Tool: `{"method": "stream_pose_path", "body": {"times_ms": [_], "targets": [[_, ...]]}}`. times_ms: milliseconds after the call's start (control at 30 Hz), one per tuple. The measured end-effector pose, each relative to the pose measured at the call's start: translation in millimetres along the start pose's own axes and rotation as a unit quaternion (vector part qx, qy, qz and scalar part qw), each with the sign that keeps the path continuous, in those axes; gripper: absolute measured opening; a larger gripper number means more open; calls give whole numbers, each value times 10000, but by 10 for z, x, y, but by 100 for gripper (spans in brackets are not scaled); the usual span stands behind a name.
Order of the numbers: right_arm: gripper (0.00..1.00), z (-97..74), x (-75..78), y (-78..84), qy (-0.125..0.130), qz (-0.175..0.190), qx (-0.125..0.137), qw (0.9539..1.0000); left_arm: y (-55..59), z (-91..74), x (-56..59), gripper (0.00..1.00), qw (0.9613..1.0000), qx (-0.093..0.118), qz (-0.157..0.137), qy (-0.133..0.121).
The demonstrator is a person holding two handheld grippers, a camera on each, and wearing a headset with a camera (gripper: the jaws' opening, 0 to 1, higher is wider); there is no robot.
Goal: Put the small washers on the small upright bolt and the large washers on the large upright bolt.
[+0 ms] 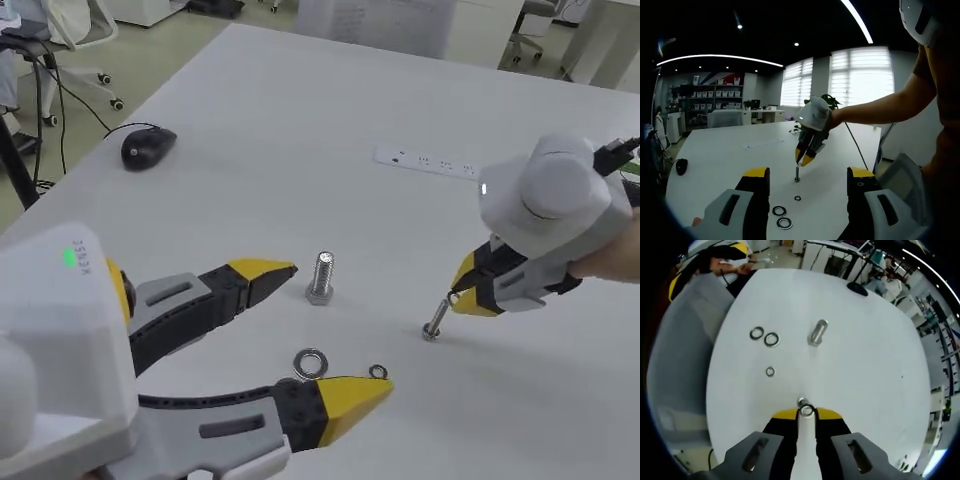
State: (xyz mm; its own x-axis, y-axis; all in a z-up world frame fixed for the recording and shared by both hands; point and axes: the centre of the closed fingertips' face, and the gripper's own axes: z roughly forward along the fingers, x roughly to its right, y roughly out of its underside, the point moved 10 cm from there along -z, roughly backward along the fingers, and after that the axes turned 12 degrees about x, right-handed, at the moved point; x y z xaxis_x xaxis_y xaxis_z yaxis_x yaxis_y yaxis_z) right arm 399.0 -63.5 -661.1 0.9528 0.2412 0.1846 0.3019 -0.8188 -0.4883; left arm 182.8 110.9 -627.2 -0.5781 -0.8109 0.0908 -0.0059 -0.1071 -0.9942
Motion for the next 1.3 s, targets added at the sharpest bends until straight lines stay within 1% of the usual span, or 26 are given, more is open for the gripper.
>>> {"method": "stream_pose_path", "body": {"times_ms": [67, 167, 300, 467, 733, 800, 933, 1167, 1300], "targets": [[12, 16, 14, -1, -22, 30, 21, 10000, 6, -4, -6, 62, 10000, -22, 5, 0], [12, 28, 27, -11, -48, 20, 15, 10000, 8, -13, -20, 62, 10000, 4, -26, -24], [12, 65, 34, -23, -125, 11, -22, 9999, 16, -16, -30, 62, 10000, -11, -29, -38], [12, 100, 55, -1, -127, -71, -102, 9998, 13, -12, -34, 62, 10000, 1, -34, -50], [12, 169, 61, 23, -236, -71, -157, 9996, 19, -20, -38, 61, 10000, -13, -43, -81], [12, 191, 67, 28, -284, -44, -136, 9995, 15, -22, -33, 61, 10000, -4, -47, -72], [12, 240, 76, 70, -316, -11, -190, 9993, 10, -24, -30, 61, 9999, -10, -58, -93], [12, 368, 70, 139, -406, 15, -170, 9990, 18, -20, -34, 61, 9999, -16, -98, -117], [13, 419, 72, 180, -398, 58, -158, 9991, 21, -16, -43, 61, 9999, -16, -98, -131]]}}
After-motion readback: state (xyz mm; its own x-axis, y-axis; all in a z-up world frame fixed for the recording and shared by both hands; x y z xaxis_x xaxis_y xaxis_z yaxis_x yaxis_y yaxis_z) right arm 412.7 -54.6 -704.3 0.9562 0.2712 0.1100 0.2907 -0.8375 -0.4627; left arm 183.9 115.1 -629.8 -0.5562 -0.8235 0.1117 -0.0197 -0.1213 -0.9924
